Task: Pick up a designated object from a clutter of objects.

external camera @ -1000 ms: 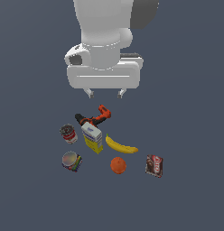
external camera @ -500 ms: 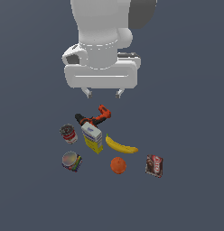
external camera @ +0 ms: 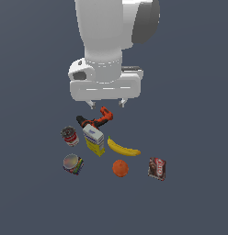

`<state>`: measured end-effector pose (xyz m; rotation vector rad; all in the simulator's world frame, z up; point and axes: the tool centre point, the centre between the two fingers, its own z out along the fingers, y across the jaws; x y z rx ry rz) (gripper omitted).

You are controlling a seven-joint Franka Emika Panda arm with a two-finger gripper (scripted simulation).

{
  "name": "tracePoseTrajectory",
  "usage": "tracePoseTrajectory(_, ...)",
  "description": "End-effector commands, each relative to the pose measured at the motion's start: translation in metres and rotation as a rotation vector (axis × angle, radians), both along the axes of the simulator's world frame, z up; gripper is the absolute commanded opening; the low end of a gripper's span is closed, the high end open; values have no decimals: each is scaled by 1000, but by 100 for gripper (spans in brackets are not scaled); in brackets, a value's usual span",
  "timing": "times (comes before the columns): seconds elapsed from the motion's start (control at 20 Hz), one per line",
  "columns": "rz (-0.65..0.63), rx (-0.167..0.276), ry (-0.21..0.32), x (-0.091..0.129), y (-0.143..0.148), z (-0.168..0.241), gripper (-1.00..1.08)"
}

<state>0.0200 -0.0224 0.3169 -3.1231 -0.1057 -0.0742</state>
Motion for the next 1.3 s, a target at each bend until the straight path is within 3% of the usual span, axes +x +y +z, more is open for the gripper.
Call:
tracePoseTrajectory(0.0, 49, -7, 3, 4, 2, -13, 100)
tracePoseTrajectory(0.65, 434, -42, 22, 24, 22, -113, 100)
tracePoseTrajectory(1.25, 798, -46, 34, 24, 47, -207, 100)
